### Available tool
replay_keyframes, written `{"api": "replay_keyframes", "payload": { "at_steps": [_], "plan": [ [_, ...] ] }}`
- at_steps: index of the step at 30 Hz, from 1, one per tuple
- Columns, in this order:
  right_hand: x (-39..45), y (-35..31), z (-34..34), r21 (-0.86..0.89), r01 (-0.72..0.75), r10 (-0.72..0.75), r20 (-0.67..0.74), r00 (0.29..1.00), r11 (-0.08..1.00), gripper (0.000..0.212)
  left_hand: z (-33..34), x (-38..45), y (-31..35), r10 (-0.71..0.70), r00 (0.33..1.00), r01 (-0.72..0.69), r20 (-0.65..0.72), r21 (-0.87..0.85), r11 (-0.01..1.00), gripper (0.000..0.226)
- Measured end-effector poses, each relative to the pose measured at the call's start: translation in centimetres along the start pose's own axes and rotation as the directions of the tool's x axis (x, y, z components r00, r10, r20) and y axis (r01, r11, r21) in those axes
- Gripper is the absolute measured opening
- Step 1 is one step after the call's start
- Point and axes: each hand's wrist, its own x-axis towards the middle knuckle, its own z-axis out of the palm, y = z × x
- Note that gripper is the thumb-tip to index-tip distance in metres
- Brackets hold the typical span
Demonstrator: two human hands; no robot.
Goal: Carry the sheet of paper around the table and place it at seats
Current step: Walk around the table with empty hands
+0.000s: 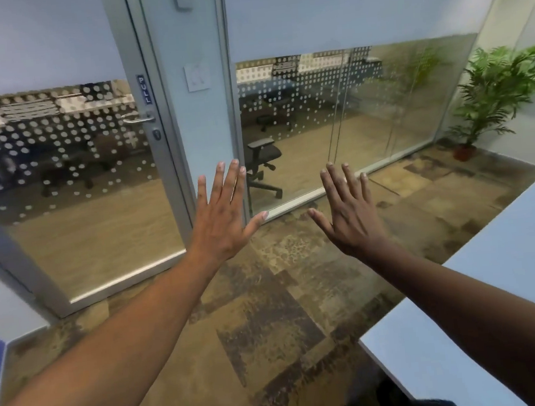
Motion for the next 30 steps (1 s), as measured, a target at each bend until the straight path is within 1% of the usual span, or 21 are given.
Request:
{"api": "replay_keyframes", "payload": {
  "at_steps": [2,7,10,14,18,22,26,28,30],
  "plan": [
    [2.9,-0.5,1.4,0.010,-0.039,0.039,0.003,0.999,0.999,0.091,2.4,2.7,-2.3,0.019,1.000,-0.019,0.012,-0.030,0.999,0.100],
    [8.8,-1.0,4.4,0.007,-0.143,0.143,-0.018,0.990,0.990,0.095,7.9,9.8,-7.1,0.117,0.993,-0.117,-0.012,-0.065,0.991,0.099],
    [10.2,0.0,6.1,-0.035,-0.190,0.190,0.005,0.982,0.981,0.096,11.0,12.7,-7.2,0.152,0.988,-0.152,-0.010,-0.151,0.977,0.099],
    [13.2,3.3,8.4,-0.071,-0.279,0.280,0.006,0.960,0.958,0.095,15.8,17.9,-6.4,0.238,0.971,-0.239,-0.030,-0.203,0.950,0.099],
    [15.4,7.7,11.6,-0.101,-0.347,0.349,0.002,0.937,0.932,0.096,21.0,23.5,-4.1,0.306,0.952,-0.300,-0.008,-0.226,0.927,0.100],
    [17.7,13.6,14.2,-0.118,-0.420,0.422,-0.004,0.907,0.900,0.097,26.1,30.1,-0.6,0.408,0.911,-0.409,-0.061,-0.264,0.874,0.100],
    [19.9,19.7,16.0,-0.115,-0.499,0.502,-0.006,0.865,0.859,0.098,30.7,36.7,3.8,0.477,0.877,-0.472,-0.063,-0.298,0.829,0.101],
    [20.6,23.1,16.7,-0.138,-0.528,0.530,-0.025,0.848,0.838,0.098,33.0,39.6,6.2,0.505,0.857,-0.509,-0.098,-0.300,0.807,0.102],
    [21.2,26.4,16.8,-0.138,-0.574,0.579,-0.010,0.816,0.807,0.098,34.6,42.4,9.2,0.526,0.845,-0.524,-0.098,-0.343,0.779,0.102]
  ]
}}
